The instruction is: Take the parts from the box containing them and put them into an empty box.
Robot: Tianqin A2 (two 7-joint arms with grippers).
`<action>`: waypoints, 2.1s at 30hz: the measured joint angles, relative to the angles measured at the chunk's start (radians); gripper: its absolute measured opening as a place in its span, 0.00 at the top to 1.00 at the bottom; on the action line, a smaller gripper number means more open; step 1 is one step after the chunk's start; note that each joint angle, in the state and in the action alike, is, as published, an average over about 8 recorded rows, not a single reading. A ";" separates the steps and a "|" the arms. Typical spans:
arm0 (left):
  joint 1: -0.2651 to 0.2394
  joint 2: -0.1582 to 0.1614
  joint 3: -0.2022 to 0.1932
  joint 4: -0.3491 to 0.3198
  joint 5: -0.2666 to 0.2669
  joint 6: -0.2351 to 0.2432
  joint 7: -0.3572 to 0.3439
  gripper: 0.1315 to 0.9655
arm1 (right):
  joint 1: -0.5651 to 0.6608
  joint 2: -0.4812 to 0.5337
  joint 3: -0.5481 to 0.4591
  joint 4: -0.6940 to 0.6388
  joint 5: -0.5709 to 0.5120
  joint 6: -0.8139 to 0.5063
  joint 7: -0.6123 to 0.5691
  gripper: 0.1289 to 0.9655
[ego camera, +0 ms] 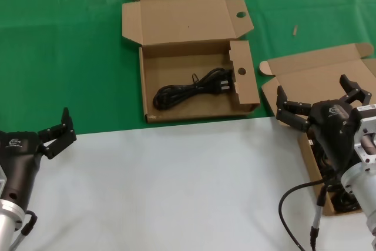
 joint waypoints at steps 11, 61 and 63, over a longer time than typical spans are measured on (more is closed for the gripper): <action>0.000 0.000 0.000 0.000 0.000 0.000 0.000 0.00 | 0.000 0.000 0.000 0.000 0.000 0.000 0.000 0.00; 0.000 0.000 0.000 0.000 0.000 0.000 0.000 0.00 | 0.000 0.000 0.000 0.000 0.000 0.000 0.000 0.00; 0.000 0.000 0.000 0.000 0.000 0.000 0.000 0.00 | 0.000 0.000 0.000 0.000 0.000 0.000 0.000 0.00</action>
